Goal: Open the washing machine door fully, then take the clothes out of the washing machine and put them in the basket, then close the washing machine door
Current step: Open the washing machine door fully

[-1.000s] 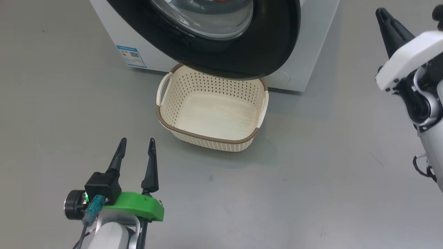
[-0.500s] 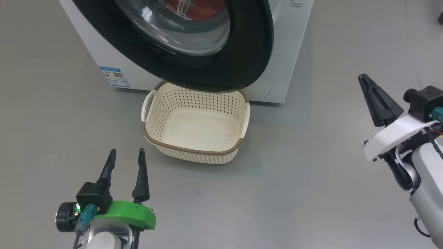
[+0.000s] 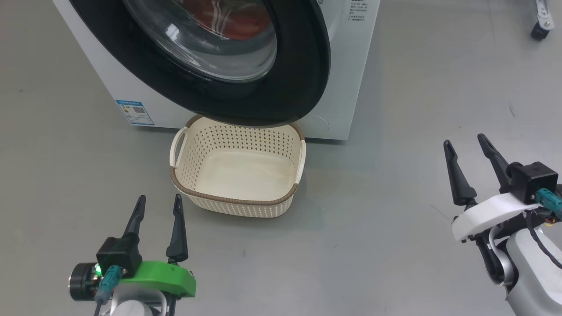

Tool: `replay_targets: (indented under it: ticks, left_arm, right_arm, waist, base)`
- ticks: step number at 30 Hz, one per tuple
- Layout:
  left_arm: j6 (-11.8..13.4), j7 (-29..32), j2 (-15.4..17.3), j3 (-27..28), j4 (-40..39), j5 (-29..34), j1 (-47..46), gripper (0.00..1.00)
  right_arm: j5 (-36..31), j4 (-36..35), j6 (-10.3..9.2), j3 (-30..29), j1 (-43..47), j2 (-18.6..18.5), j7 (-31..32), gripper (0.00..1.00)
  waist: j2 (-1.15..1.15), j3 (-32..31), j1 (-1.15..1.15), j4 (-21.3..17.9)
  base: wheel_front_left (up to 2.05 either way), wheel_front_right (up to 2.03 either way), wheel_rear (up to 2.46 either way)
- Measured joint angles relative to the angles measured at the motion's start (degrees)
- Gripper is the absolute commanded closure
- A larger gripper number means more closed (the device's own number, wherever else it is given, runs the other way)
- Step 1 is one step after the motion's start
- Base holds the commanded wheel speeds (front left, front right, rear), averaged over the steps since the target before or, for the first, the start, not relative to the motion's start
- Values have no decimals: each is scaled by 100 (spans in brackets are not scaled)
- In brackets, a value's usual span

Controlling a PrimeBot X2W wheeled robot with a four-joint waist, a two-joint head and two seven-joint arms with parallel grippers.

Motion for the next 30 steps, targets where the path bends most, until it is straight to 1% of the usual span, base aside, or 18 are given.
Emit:
replay_targets:
  ticks: [1,4,10,18,25,26,27,30]
  left_arm:
    - [-1,0,1,1,-1,0,0,0]
    - [-1,0,1,1,-2,1,0,0]
    - [-1,0,1,1,-3,35,29,0]
    - [-3,0,1,-4,-4,42,56,0]
    - [-9,0,2,-18,-7,42,83,0]
    - [-9,0,2,-21,-7,42,88,0]
    - [-9,0,2,-26,-8,42,91,0]
    - [-9,0,3,-64,-12,42,93,0]
  right_arm:
    - [0,-22,-45,-9,52,10,-25,0]
    - [-11,-100,-48,-38,165,51,-34,0]
    - [-62,-280,-141,-121,312,101,-40,0]
    - [-127,-472,-192,-234,491,103,-41,0]
    - [-180,-623,-200,-320,607,108,-57,0]
    - [-182,-642,-200,-336,624,114,-57,33]
    - [-182,-660,-200,-361,633,131,-57,100]
    - [-174,-737,-200,-409,647,141,-58,100]
  waist:
    - [0,-5,0,-5]
    - [0,-18,0,-21]
    - [0,-41,0,-53]
    - [0,-59,0,-62]
    - [0,-65,0,-46]
    - [0,-63,0,-43]
    - [0,-60,0,-40]
    - [0,-43,0,-27]
  base:
    - [0,0,0]
    - [0,0,0]
    - [0,0,0]
    - [0,0,0]
    - [0,0,0]
    - [0,0,0]
    - [0,0,0]
    - [0,0,0]
